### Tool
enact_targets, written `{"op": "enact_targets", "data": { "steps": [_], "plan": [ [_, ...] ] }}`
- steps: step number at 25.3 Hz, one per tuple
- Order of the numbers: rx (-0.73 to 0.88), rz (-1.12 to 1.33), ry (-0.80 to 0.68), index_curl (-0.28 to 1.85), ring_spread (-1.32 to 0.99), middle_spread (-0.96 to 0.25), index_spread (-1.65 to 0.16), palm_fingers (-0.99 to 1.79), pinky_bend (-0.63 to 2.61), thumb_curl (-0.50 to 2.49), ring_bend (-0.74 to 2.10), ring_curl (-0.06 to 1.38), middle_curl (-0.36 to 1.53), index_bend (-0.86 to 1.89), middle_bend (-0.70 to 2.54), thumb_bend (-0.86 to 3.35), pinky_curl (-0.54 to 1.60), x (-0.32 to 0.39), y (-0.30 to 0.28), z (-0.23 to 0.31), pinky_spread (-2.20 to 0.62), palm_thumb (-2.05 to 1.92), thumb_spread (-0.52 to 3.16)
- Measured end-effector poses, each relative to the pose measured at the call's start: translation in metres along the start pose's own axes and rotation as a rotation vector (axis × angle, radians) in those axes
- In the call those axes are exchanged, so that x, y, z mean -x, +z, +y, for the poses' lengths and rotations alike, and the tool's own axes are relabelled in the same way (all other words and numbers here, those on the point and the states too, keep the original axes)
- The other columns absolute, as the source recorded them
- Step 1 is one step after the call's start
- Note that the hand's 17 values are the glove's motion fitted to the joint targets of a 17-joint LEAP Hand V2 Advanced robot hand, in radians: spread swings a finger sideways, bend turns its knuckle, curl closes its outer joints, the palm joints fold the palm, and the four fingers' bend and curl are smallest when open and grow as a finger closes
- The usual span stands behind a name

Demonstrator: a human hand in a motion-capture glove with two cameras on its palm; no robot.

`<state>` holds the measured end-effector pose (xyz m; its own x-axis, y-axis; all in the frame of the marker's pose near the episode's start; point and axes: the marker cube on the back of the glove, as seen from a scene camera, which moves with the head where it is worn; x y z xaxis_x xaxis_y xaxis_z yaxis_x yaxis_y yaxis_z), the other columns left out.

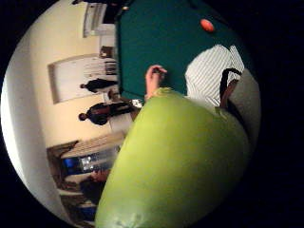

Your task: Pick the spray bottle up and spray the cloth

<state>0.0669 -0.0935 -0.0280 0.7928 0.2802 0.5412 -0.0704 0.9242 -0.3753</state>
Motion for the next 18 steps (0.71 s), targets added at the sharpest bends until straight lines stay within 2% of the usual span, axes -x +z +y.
{"op": "enact_targets", "data": {
  "steps": [10,18],
  "plan": [
    [-0.288,-0.482,-0.278,0.6,-0.22,-0.2,-0.25,1.39,0.4,0.83,0.7,0.48,0.56,0.43,0.69,-0.03,0.39,0.032,-0.017,0.001,-0.31,0.89,0.34],
    [-0.405,-0.617,-0.39,0.6,-0.22,-0.2,-0.26,1.39,0.4,0.83,0.7,0.48,0.56,0.43,0.7,-0.03,0.39,0.061,0.016,-0.019,-0.31,0.89,0.33]
  ]
}}
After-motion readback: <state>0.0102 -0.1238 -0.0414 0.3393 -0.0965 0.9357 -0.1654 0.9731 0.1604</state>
